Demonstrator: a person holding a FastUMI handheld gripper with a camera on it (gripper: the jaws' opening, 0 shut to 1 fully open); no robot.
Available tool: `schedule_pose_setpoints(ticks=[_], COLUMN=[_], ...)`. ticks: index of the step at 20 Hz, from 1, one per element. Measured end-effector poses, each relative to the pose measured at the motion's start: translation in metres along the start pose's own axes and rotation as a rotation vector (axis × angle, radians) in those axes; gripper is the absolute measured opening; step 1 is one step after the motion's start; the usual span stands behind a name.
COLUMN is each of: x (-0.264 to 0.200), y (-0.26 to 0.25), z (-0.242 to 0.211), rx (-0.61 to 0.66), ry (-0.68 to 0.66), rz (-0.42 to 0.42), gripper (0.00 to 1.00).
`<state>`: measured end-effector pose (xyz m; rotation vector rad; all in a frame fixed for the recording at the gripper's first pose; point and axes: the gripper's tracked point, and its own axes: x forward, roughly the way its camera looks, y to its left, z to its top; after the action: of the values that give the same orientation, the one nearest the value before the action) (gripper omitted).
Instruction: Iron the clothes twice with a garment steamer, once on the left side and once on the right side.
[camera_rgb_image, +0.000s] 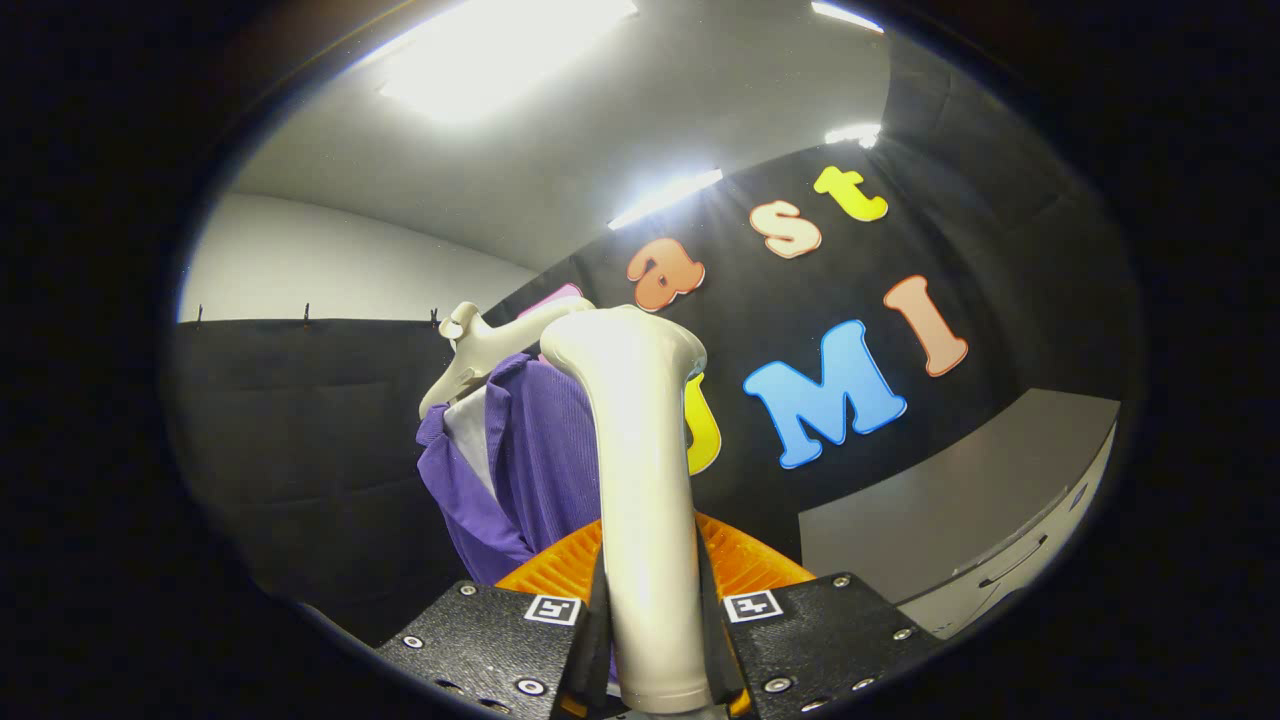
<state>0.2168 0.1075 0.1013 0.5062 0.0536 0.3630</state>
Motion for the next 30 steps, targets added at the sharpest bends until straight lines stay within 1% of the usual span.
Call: schedule_pose_setpoints(ticks=[3,5,9,12,17,20,21,30], x=[0.007,0.016,0.034,0.046,0.061,0.062,0.061,0.032], y=[0.017,0.031,0.058,0.066,0.056,0.051,0.047,0.021], z=[0.004,-0.001,-0.038,-0.068,-0.099,-0.125,-0.128,-0.191], rx=[-0.042,-0.077,-0.134,-0.190,-0.270,-0.308,-0.322,-0.320], ry=[-0.063,-0.078,-0.050,-0.007,0.049,0.101,0.100,0.177], rz=[-0.024,-0.027,0.007,0.015,-0.051,-0.053,-0.058,-0.105], gripper=[0.37,0.37,0.37,0.37,0.38,0.38,0.38,0.38])
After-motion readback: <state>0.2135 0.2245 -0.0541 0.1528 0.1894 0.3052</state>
